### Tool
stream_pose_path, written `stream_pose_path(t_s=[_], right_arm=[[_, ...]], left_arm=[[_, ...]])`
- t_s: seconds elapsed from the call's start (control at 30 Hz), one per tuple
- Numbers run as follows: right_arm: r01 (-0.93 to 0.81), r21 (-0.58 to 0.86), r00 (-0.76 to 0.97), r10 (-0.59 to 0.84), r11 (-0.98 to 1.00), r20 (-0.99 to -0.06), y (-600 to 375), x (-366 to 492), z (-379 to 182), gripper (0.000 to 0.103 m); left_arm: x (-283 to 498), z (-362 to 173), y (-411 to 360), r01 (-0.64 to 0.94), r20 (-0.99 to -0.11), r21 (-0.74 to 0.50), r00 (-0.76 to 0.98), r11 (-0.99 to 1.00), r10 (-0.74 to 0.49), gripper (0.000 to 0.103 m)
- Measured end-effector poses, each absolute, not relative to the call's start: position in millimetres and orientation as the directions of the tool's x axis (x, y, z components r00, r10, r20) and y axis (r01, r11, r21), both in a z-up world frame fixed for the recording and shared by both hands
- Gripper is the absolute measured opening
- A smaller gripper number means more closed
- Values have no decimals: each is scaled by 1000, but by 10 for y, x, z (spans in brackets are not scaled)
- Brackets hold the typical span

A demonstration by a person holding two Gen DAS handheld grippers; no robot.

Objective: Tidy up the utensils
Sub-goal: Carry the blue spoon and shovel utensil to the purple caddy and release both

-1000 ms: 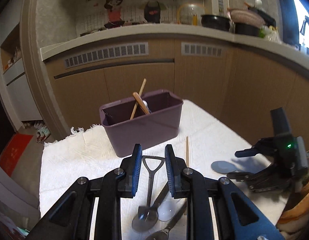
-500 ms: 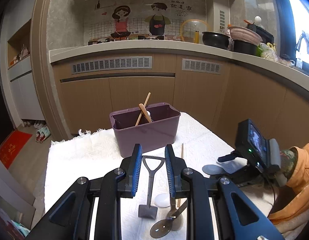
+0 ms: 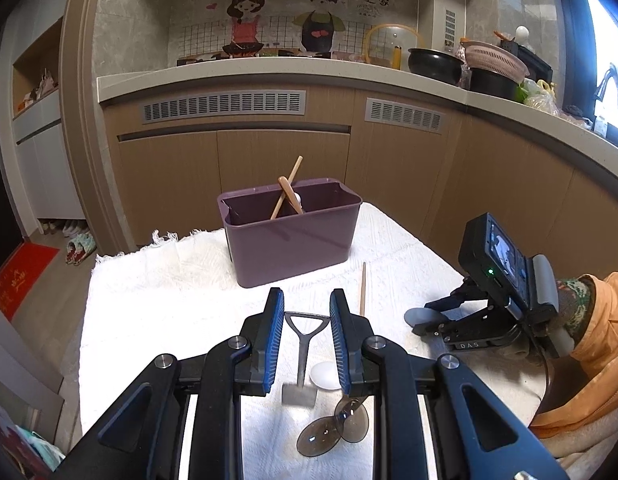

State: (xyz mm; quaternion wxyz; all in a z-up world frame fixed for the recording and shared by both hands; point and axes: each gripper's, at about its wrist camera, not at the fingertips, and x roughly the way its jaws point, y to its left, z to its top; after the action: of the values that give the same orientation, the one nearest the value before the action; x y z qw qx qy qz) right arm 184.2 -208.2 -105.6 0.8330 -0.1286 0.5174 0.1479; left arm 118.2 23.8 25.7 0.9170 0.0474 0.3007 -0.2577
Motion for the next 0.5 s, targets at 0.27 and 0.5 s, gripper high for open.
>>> stream_pose_path(t_s=[0.27,0.5], right_arm=[[-375,7,507,211,927,-836,-1981,1621,-607,35],[-390,54,654,318,919,-687,-1843,1470,217,35]], left_arm=[[1135,296,188,502,-573,-63,689,863,-443,21],[1146,609,84,492,-513,-37,737,870,-439,21]])
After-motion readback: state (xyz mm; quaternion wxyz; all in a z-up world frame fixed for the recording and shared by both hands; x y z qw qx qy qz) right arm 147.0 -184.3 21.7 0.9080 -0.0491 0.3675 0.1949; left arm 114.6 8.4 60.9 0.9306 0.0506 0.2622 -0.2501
